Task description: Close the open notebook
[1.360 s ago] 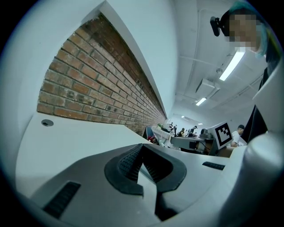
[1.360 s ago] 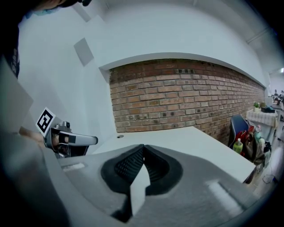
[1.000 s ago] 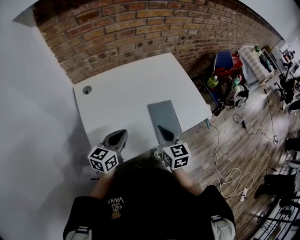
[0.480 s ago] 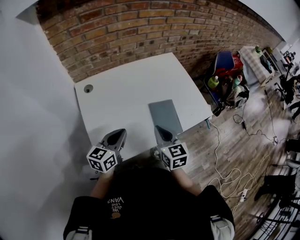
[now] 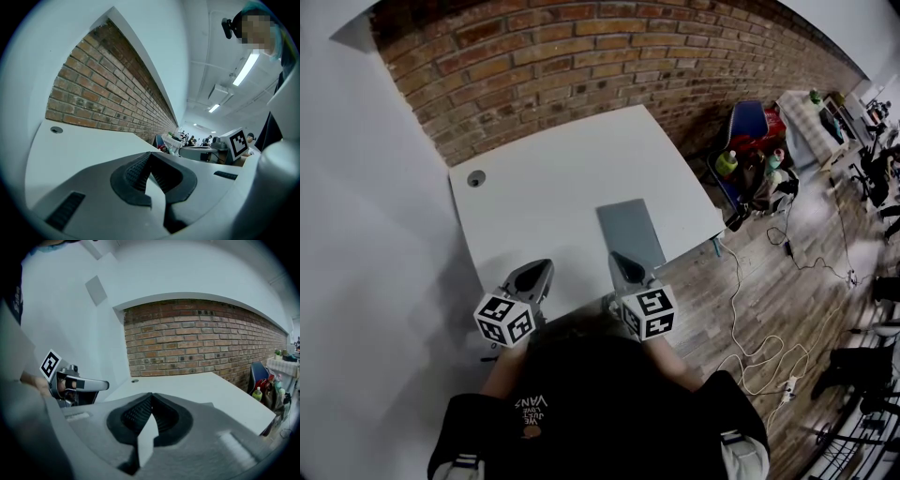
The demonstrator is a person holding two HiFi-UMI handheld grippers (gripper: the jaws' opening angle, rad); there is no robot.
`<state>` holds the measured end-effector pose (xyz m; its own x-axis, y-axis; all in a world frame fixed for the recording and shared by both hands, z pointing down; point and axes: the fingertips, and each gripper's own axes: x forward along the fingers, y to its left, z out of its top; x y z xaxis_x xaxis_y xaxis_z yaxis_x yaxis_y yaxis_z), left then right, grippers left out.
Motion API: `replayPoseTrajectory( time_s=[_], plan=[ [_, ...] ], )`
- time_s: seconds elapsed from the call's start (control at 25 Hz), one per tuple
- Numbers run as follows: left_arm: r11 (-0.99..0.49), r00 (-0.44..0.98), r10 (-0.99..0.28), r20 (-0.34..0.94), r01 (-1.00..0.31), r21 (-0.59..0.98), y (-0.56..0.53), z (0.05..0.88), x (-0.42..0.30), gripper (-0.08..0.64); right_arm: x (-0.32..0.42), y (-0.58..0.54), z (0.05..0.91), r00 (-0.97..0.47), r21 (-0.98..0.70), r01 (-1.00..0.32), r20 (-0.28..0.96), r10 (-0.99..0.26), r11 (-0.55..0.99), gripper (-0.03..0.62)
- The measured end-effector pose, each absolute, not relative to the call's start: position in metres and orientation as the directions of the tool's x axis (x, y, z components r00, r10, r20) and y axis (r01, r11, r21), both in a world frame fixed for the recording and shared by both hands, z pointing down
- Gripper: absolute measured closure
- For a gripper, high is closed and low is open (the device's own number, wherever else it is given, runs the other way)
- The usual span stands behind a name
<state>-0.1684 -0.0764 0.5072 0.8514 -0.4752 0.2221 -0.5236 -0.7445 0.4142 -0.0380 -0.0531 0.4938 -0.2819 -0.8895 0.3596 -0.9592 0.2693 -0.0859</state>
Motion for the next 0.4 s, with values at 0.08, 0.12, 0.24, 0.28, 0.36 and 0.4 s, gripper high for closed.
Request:
replayPoseTrajectory(
  time_s=[0.08,0.12,0.24,0.28,0.36,0.4],
  plan=[
    [-0.745,0.852,-0.474,0.223,-0.523,0.414,-0.0774,0.5082,-0.1675,0.554,-0.0374,-0.0543,0.4946,-0.282,-0.084,-0.959,0.362,-0.888,0.270,0.595],
    [-0.745,0.852,-0.473,0.223,-0.522,0.414,-0.0781,0.5087,-0.1670,0.554,-0.0370,-0.0551,0.4952,-0.282,-0.084,-0.959,0.363,-0.888,0.270,0.595],
    [-0.747,0.854,-0.470,0.223,-0.519,0.416,-0.0782,0.5090,-0.1645,0.554,-0.0353,-0.0556,0.4952,-0.282,-0.083,-0.959,0.364,-0.888,0.271,0.595],
    [-0.747,0.855,-0.469,0.223,-0.518,0.416,-0.0778,0.5085,-0.1635,0.554,-0.0347,-0.0553,0.4946,-0.282,-0.083,-0.959,0.364,-0.888,0.271,0.595],
    [-0.748,0.856,-0.467,0.224,-0.517,0.416,-0.0772,0.5075,-0.1615,0.554,-0.0335,-0.0550,0.4937,-0.282,-0.083,-0.959,0.364,-0.888,0.271,0.595],
    [-0.749,0.856,-0.466,0.224,-0.516,0.415,-0.0770,0.5070,-0.1606,0.554,-0.0329,-0.0549,0.4933,-0.283,-0.083,-0.959,0.364,-0.887,0.272,0.595]
  ],
)
